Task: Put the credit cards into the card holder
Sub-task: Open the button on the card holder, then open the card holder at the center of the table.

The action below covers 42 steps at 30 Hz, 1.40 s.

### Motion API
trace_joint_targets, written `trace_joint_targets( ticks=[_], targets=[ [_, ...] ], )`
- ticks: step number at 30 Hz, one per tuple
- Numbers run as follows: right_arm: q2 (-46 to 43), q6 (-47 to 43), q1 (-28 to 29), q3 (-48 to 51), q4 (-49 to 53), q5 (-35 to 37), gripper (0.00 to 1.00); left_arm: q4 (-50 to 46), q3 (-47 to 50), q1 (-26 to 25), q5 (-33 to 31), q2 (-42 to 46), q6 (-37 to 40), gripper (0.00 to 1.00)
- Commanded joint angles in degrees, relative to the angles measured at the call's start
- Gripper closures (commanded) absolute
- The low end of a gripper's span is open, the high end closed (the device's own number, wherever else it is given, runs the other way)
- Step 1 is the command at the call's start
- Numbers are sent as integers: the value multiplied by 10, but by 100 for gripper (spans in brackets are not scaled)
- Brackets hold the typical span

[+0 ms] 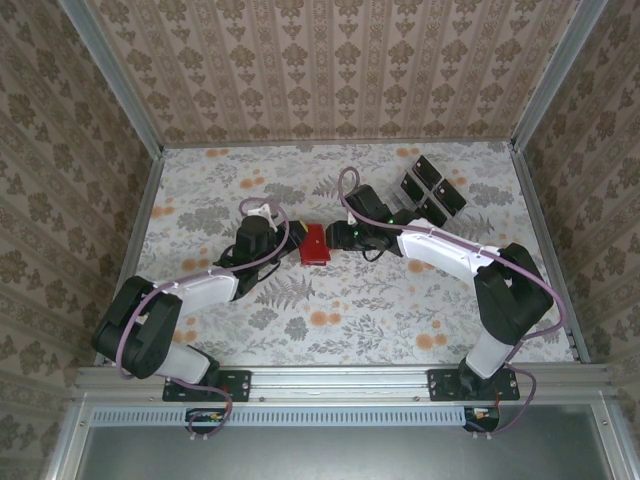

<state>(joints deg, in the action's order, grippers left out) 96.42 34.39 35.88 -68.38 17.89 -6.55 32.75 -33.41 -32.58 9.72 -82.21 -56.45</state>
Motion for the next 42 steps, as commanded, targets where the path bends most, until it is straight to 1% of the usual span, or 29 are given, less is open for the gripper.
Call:
trace_joint_targets(
  ticks=[1,3,4,5,9,10,14,16,17,18,20,21,23,26,38,42],
  targets=[
    [-7,9,-3,9,-10,-11,53,23,-8,3,12,19,13,100],
    [-1,10,-4,11,-12,-12,57,24,-7,2,13,20,13,100],
    [1,9,-5,12,-12,-14,60,24,-8,2,13,21,12,100],
    [3,10,-5,13,-14,-16,66,24,-7,2,13,21,12,100],
    [0,16,-10,23,-29,-34,95,24,-3,2,12,24,13,100],
    [-3,18,-11,26,-34,-39,100,24,-2,2,11,24,13,100],
    [-19,28,-13,31,-50,-62,100,14,8,3,5,18,22,99],
    [-24,35,-13,31,-57,-75,100,-3,11,5,5,13,30,75],
    [-27,38,-13,31,-61,-82,100,-12,14,7,5,9,34,57],
    [-29,42,-12,29,-63,-88,100,-21,16,8,4,6,37,44],
    [-27,45,-12,26,-64,-96,100,-39,22,10,0,4,43,33],
    [-26,46,-11,25,-66,-99,100,-48,23,10,-3,4,49,30],
    [-22,48,-11,24,-67,-102,100,-69,24,11,-7,6,60,28],
    [-21,50,-9,24,-68,-106,100,-102,17,10,-9,9,76,26],
    [-23,53,-7,26,-69,-106,100,-161,-25,5,-3,-3,116,26],
    [-23,52,-7,26,-68,-105,100,-215,-54,3,-22,-15,136,26]
  ],
)
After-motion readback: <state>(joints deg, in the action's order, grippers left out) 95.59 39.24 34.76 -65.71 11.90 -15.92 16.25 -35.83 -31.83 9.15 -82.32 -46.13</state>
